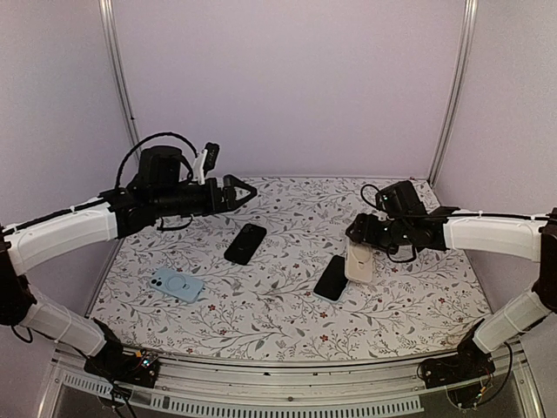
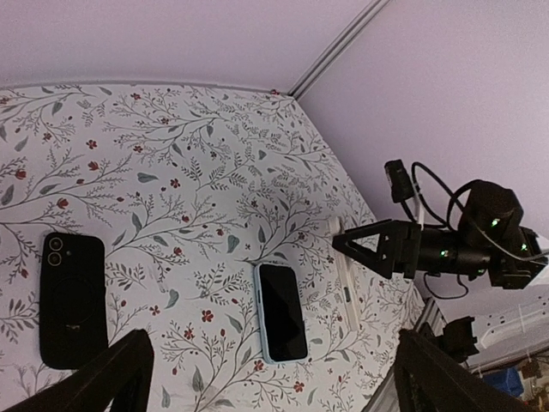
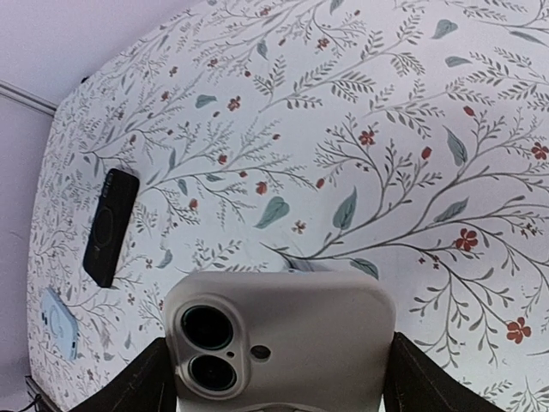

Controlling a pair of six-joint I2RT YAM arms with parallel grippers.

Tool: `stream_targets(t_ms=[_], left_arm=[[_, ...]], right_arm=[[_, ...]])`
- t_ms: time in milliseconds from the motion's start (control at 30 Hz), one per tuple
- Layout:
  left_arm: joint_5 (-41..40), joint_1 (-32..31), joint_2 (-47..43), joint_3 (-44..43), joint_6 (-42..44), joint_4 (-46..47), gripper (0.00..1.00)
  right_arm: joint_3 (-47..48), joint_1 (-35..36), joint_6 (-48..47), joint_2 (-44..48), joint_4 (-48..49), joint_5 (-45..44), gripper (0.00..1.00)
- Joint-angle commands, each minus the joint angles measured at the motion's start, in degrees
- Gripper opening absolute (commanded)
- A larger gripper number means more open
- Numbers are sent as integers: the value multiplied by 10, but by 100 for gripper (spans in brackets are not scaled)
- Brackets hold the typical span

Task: Take the phone out of the phone case
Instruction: Pick up the phone with the phone case at the center of the board, then pass from the right arm to the left

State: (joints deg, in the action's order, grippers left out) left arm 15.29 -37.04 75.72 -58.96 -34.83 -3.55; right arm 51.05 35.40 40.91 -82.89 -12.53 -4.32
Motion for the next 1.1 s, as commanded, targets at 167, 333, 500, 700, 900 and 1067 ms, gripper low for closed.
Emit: stream_targets(t_ms=[167, 333, 500, 700, 900, 1067], left_arm=[[-5, -50, 58, -3, -21, 64, 98], [-17, -83, 87, -21, -14, 72, 96], [-27, -102, 112, -38, -4, 71, 92], [-27, -117, 138, -57, 4, 66, 82], [-33, -119, 154, -72, 11, 56, 58], [-35, -121, 165, -82, 11, 52, 37]], right_arm=[[111, 43, 58, -43, 162, 20, 44], [166, 75, 56, -76, 177, 13, 44], [204, 104, 61, -100, 189, 1, 44], [236, 122, 52, -121, 188, -3, 44], [241, 125, 48, -121, 188, -10, 45], [241, 126, 40, -113, 186, -15, 45]])
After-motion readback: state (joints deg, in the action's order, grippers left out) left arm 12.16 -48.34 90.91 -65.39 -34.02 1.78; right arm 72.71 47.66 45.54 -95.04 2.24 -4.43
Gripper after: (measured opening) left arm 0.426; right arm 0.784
